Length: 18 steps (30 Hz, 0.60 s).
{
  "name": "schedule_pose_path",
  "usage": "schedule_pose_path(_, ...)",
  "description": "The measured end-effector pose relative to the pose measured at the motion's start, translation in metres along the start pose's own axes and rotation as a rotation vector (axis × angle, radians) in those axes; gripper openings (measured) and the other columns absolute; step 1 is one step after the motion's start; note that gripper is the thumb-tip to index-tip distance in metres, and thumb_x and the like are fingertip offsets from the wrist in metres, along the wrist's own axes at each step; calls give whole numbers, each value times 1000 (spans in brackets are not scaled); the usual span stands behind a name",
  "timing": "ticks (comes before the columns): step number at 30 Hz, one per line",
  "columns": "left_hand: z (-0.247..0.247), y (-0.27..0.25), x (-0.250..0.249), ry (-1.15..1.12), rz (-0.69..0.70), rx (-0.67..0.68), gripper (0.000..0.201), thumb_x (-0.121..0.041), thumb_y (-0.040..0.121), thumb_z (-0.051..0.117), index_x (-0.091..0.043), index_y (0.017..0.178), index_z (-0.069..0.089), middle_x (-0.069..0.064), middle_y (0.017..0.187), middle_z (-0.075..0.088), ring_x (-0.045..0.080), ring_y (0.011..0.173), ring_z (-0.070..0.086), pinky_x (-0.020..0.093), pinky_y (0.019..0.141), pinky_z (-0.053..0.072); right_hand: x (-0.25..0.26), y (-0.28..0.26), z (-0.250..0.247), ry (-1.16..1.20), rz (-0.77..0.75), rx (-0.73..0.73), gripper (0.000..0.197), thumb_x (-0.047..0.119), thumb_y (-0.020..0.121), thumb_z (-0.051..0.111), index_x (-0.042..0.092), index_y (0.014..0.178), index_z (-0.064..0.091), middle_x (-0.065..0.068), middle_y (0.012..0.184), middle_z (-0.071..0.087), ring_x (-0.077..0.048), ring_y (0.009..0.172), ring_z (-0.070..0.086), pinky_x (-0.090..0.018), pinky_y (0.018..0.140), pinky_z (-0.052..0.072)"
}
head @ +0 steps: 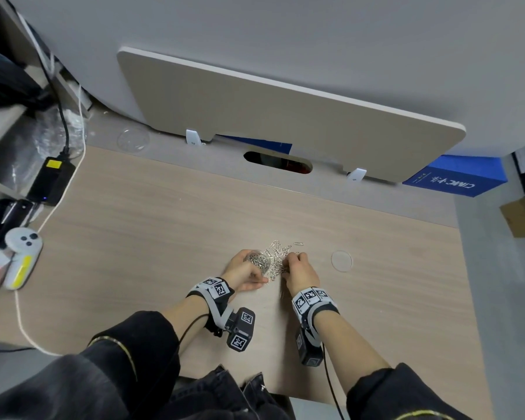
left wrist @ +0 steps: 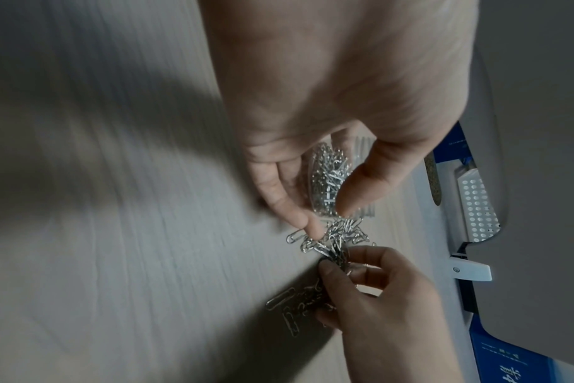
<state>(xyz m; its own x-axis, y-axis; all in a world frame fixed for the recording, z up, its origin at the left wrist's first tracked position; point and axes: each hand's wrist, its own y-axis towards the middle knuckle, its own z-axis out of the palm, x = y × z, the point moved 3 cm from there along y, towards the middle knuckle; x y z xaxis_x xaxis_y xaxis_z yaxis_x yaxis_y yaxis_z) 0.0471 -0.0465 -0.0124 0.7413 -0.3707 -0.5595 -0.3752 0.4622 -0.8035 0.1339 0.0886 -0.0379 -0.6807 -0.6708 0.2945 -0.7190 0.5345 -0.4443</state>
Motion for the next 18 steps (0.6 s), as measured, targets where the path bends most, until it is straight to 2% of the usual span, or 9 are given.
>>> schedule_pose_path(2,0,0,0,4,-7,-1,65,17,66,48,-23,116,53,20,95,64,31,81,69,40,80,57,-1,1,0,35,22,-2,22,11,85,56,12,107,52,-12,112,49,-36,96,58,-39,79,49)
schedule_pose_path(5,2,-1,0,12,-17,1,65,18,66,49,-24,115,54,20,94,64,31,82,69,40,79,57,-6,2,-2,135,99,-10,14,11,79,60,14,93,59,-10,104,57,-31,95,58,-35,80,46)
schedule_pose_path(9,5,-2,1,27,-17,10,64,18,67,48,-25,113,55,20,94,65,30,79,70,38,76,57,-14,2,-4,342,204,-25,15,5,70,63,18,73,58,-4,85,65,-22,83,60,-25,72,44)
schedule_pose_path(11,6,-2,2,38,-15,12,63,18,67,48,-24,114,54,18,92,65,27,75,70,37,74,58,-17,-1,-7,535,301,-11,15,1,71,67,14,69,60,-3,75,65,-21,70,61,-29,70,52)
schedule_pose_path(13,9,-3,2,48,-14,15,63,18,67,48,-24,114,54,17,89,65,26,73,70,35,72,58,-18,-5,-11,793,392,61,17,-4,75,69,9,69,60,-7,71,62,-21,58,62,-35,61,60)
schedule_pose_path(15,12,-3,1,65,-12,22,63,17,67,48,-23,115,53,17,90,64,27,74,69,35,71,58,-13,-7,-20,968,394,124,18,-8,77,68,6,71,59,-8,70,59,-17,54,60,-27,48,58)
schedule_pose_path(18,20,-5,1,98,-5,45,63,18,68,48,-22,117,52,15,98,65,28,75,69,36,72,57,1,-10,-39,1046,284,124,20,-10,78,66,7,73,58,-7,70,57,-13,49,59,-22,43,54)
